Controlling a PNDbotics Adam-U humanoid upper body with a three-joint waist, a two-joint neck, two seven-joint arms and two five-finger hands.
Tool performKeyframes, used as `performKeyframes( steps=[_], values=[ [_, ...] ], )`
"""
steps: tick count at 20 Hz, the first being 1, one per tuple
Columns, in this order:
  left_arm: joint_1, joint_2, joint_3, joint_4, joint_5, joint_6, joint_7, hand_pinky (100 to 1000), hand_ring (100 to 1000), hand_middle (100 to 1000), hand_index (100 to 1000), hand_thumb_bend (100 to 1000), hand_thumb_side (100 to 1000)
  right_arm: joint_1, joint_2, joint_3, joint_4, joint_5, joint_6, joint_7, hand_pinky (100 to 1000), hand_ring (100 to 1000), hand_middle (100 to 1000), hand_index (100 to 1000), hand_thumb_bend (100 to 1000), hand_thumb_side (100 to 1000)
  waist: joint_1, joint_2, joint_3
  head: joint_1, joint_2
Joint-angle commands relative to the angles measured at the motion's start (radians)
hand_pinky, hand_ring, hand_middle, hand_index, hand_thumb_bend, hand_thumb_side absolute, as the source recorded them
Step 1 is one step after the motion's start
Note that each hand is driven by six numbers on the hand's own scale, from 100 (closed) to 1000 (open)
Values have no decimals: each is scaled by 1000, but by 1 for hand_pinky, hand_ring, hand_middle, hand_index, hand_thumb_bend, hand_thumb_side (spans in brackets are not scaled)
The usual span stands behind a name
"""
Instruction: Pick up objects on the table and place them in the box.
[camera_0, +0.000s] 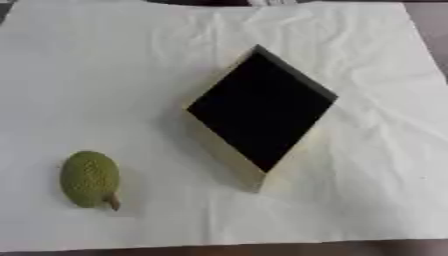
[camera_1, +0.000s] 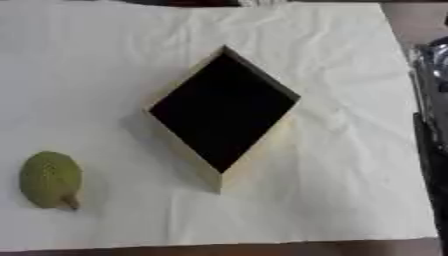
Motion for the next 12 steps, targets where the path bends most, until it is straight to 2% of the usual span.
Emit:
performKeyframes(
  steps=[1, 12],
  values=[
    [-30, 47, -23, -14, 12, -10, -33, 563, 582, 590, 812, 526, 582, -11, -29, -2, -16, 2, 0, 4, 817, 661, 633, 810, 330, 568, 4, -24, 1, -1, 3],
    [-59, 78, -99, -14, 14, -40, -142, 568, 582, 592, 818, 509, 588, -19, -33, 0, -16, 0, -2, 11, 817, 662, 634, 810, 331, 566, 8, -28, -1, -8, 14]
  ],
)
